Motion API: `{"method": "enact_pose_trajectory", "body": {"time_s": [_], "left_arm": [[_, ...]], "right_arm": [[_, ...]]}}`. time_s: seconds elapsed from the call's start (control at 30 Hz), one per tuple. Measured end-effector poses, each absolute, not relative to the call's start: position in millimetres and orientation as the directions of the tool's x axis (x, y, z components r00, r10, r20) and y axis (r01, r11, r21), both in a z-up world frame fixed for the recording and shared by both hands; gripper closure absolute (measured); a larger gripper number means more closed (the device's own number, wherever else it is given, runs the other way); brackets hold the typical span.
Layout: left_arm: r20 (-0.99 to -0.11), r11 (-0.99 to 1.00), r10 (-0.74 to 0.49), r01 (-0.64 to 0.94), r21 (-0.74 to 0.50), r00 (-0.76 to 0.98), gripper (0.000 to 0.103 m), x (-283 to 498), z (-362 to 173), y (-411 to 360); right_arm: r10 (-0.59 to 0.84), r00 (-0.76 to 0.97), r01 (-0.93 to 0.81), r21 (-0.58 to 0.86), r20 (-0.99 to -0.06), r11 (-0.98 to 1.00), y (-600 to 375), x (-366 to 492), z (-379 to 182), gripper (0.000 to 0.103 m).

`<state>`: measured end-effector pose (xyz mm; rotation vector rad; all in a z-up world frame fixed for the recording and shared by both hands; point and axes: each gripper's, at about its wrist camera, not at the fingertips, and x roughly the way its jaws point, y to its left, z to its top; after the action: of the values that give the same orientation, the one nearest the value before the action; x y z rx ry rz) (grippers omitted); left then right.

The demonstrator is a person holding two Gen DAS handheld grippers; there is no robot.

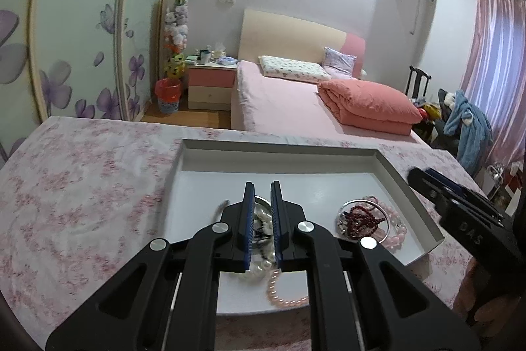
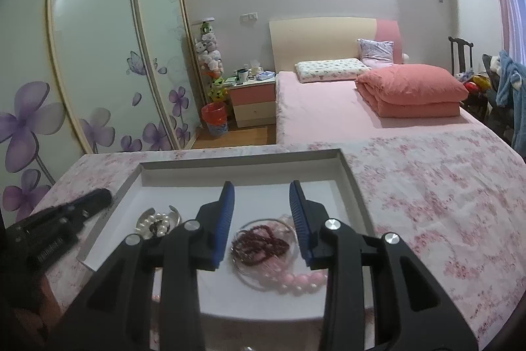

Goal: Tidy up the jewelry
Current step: 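Withdraw both tools and move the right tool to the pearl earring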

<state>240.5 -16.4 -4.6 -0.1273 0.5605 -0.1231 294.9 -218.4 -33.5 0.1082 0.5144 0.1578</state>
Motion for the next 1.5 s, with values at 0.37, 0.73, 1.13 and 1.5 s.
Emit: {"method": "enact_pose_trajectory", "body": {"time_s": [0.37,0.73,1.13,1.5], "left_arm": [[-0.549,0.988,-0.121,0.045,-0.149,0.827,0.07,192.3,-5.2,13.8],[-0.601,0.993,-0.041,-0.032,-0.111,0.798,0.05,157.7,-23.5,43.8],[-0.611,0.993,-0.064,-0.011,-0.118,0.789,0.048,152.9,-28.2,41.5],[-0.667,0.982,-0.185,0.165,-0.094,0.722,0.048,150.4,-41.2,-6.2]], "right_arm": [[0.222,0.784,-0.18,0.13,-0.58,0.975,-226.6,249.9,-47.6,0.068],[0.211,0.618,-0.245,0.069,-0.757,0.967,-200.7,233.5,-93.4,0.071],[0.165,0.609,-0.218,0.036,-0.776,0.975,-190.9,242.2,-100.9,0.083],[0.133,0.622,-0.177,0.027,-0.772,0.984,-217.5,236.7,-100.4,0.083]]}}
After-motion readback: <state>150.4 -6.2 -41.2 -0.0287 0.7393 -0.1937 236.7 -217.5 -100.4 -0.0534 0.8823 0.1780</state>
